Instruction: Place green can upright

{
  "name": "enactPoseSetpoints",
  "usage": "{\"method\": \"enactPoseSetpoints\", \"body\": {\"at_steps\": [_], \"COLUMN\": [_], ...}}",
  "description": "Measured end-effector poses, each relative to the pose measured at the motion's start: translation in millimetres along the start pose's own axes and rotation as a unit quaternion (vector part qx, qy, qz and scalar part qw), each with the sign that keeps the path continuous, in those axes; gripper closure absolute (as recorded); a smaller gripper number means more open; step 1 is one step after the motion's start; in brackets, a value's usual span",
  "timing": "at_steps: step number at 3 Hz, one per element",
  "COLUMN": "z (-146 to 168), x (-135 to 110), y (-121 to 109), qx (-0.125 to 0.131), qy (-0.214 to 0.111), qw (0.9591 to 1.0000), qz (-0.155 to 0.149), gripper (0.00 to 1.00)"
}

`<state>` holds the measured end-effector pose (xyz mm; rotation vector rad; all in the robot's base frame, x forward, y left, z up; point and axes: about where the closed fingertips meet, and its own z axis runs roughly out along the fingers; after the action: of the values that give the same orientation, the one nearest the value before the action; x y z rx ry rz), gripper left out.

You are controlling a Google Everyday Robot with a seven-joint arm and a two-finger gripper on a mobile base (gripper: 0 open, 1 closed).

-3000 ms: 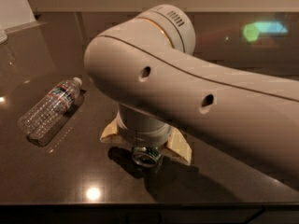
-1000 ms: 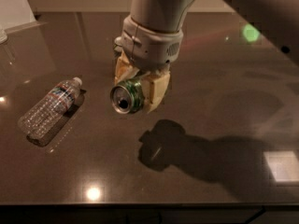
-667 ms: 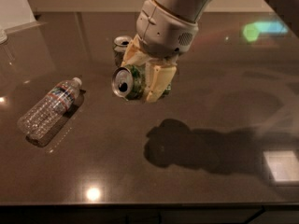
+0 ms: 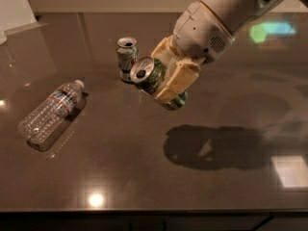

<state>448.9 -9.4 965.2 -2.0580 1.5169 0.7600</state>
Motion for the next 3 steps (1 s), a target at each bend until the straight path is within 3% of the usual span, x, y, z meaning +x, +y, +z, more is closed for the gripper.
{"method": "enactPoseSetpoints", "body": {"at_steps": [1,2,3], "z": [-3,-2,-1], "x": [13,26,34], "y": [4,9,14], "qx": [0.0,-0.003,-0.004], "qy": [-0.074,-0.143,-0.193], "qw": [0.9957,0.986,0.9763], "qz": [0.055,0.086,0.098], "gripper": [1.0,1.0,1.0]}}
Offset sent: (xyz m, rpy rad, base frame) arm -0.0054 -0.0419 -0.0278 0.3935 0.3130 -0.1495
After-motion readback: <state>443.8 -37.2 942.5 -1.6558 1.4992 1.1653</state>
